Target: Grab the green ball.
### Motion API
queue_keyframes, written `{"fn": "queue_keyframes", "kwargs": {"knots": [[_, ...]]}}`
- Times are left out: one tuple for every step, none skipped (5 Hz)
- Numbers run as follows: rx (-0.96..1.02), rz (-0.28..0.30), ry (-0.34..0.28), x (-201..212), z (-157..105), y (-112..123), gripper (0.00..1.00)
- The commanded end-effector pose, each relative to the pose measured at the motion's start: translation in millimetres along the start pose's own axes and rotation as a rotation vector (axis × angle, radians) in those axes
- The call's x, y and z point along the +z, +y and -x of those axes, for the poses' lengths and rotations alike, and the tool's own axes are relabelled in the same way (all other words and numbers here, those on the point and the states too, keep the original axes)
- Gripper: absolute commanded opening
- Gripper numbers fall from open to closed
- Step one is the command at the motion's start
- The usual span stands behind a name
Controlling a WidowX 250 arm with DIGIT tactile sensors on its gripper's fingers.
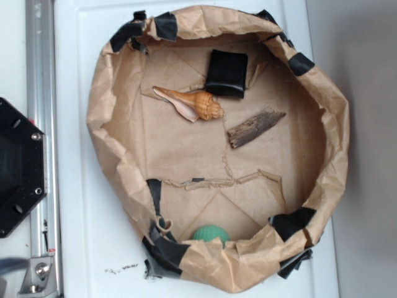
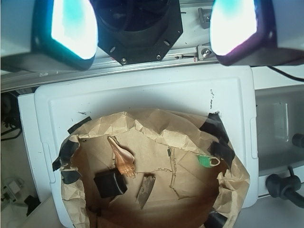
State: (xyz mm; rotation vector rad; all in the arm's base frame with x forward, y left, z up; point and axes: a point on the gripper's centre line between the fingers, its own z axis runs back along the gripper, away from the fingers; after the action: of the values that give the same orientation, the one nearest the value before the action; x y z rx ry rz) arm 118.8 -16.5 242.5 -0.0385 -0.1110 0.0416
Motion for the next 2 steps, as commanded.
{"fn": "queue_keyframes", "kwargs": {"knots": [[0.0, 0.0, 0.0, 0, 0, 0, 1.0], [-0.234, 0.13, 0.05, -18, -43, -17, 1.0]]}}
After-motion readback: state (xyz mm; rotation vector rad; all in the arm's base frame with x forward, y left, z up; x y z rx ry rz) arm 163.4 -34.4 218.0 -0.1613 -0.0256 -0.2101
